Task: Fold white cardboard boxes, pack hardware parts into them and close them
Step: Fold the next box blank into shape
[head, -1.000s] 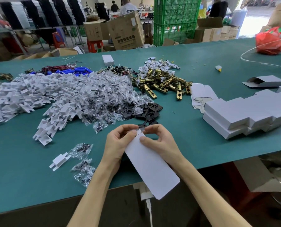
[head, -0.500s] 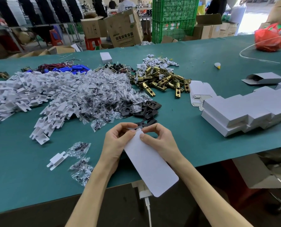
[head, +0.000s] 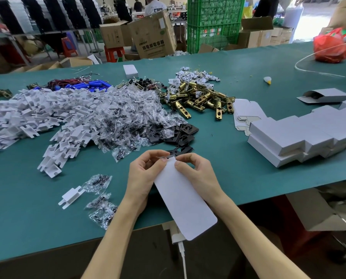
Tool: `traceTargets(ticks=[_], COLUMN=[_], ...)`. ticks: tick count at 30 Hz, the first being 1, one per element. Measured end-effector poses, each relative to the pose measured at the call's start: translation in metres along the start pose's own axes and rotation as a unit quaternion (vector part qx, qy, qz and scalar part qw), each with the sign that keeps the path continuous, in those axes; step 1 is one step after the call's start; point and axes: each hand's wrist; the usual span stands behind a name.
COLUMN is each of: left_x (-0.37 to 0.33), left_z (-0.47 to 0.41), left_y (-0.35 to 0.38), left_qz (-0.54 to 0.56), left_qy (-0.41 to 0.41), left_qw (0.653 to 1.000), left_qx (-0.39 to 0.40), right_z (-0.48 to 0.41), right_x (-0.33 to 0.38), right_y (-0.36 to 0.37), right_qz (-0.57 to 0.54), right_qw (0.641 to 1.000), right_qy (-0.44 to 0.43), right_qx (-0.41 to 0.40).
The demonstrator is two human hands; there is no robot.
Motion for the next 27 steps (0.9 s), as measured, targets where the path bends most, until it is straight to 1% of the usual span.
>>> traceTargets(ticks=[5, 13, 21, 27], left_x=[0.0011, 0.0013, -0.0008, -0.0022], left_z=[0.0002, 0.0009, -0.0007, 0.0002], left_y=[-0.0010, -0.0016, -0.0015, 0.0004], left_qz=[-0.019, -0.009, 0.031, 0.033], left_qy=[-0.007, -0.006, -0.034, -0.051], left_qw=[1.000, 1.000, 0.999, 0.998], left_qx=[-0.003, 0.007, 0.020, 0.028], right_z=[0.0002, -0.0016, 0.0000, 0.0028], right_x=[0.0001, -0.0036, 0.0003, 0.0041], right_y=[0.0006, -0.0022, -0.0036, -0.0023], right_qz=[0.012, 0.010, -0.044, -0.041], right_qw=[1.000, 1.000, 0.997, 0.996], right_qy=[-0.009, -0.018, -0.028, -0.054], right_qx=[0.000, -0.023, -0.052, -0.062])
Point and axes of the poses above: each hand's wrist, its own z-axis away from the middle knuckle, its own y-axis out of the palm, x = y × z, and after that the axes turned 14 degrees about x, right-handed
